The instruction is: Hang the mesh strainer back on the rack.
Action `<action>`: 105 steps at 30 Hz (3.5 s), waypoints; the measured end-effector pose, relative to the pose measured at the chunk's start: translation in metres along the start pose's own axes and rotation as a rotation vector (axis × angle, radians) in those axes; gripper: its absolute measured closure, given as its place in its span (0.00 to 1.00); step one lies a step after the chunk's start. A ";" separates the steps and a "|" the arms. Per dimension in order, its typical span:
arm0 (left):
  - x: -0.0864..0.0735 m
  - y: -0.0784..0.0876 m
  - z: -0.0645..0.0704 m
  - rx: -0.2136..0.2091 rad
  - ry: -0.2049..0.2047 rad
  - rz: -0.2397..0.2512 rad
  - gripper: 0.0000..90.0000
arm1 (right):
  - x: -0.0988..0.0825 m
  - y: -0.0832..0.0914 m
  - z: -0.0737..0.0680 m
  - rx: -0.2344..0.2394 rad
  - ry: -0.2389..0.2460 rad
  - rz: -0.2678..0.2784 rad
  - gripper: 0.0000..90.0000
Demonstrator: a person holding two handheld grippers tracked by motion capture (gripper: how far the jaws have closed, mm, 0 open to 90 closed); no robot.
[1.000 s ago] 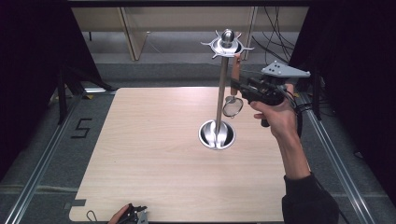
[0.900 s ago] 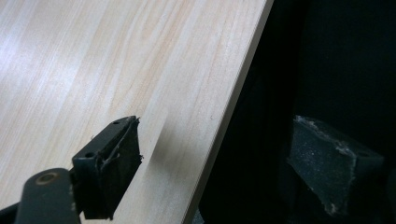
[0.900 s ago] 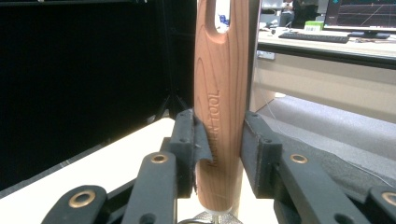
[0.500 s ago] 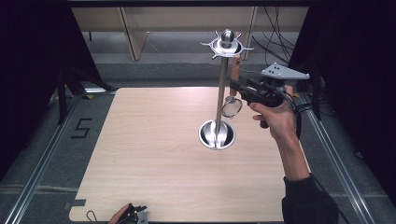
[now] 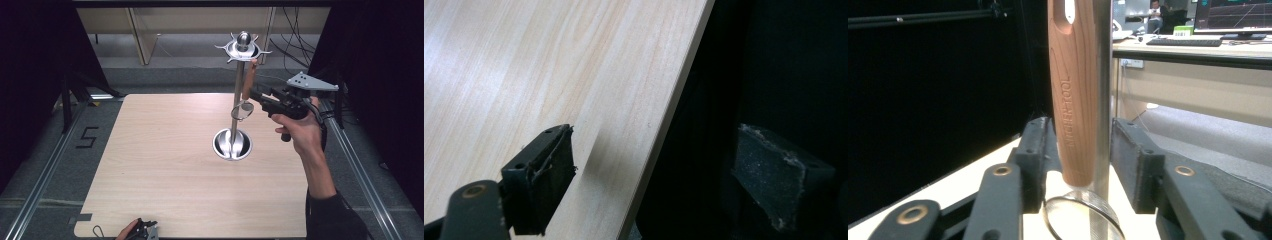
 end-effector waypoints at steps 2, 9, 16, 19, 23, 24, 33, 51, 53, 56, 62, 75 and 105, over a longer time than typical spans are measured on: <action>0.001 -0.001 0.001 -0.004 0.013 0.014 0.18 | -0.002 0.002 -0.001 0.010 -0.021 -0.003 0.61; 0.001 -0.001 0.002 -0.018 0.012 0.019 0.18 | -0.004 0.010 -0.003 -0.004 -0.010 0.011 0.54; 0.001 0.000 0.001 -0.015 -0.005 0.005 0.18 | -0.009 0.014 -0.004 -0.010 -0.006 0.015 0.50; 0.001 -0.001 0.001 -0.008 0.007 0.013 0.18 | -0.013 0.015 -0.005 -0.006 -0.037 0.003 0.50; 0.000 0.000 0.000 0.000 0.003 0.006 0.18 | -0.016 0.017 -0.003 0.006 -0.032 0.005 0.49; 0.000 0.000 0.000 -0.001 0.002 0.003 0.18 | -0.017 0.017 -0.004 0.014 -0.044 0.004 0.49; 0.000 0.000 0.000 -0.007 -0.002 0.002 0.18 | -0.025 0.020 -0.002 0.016 -0.046 0.010 0.46; 0.000 0.001 -0.001 0.009 -0.003 0.000 0.18 | -0.049 0.021 0.007 -0.010 -0.007 -0.039 0.41; 0.001 0.001 -0.001 0.005 -0.003 0.001 0.18 | -0.051 0.022 0.007 -0.005 -0.007 -0.059 0.41; 0.001 0.001 -0.001 0.005 -0.005 -0.002 0.18 | -0.053 0.021 0.008 -0.007 -0.001 -0.052 0.41; 0.001 0.002 -0.001 -0.023 -0.002 -0.012 0.18 | -0.060 0.021 0.008 0.001 0.001 -0.076 0.40; -0.001 0.004 0.000 -0.003 0.009 -0.010 0.18 | -0.077 0.021 0.003 0.027 -0.005 -0.126 0.39; 0.001 0.006 0.000 0.010 -0.007 -0.007 0.18 | -0.101 0.011 0.001 0.003 0.005 -0.205 0.38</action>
Point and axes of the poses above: each handheld gripper's, and its own axes: y roughly backward along the jaws, x roughly out of its top, z roughly to its right, the point moved 6 cm from there along -y, roughly forward along the jaws, and after that the axes turned 6 degrees about -y, right-handed, at the moved point
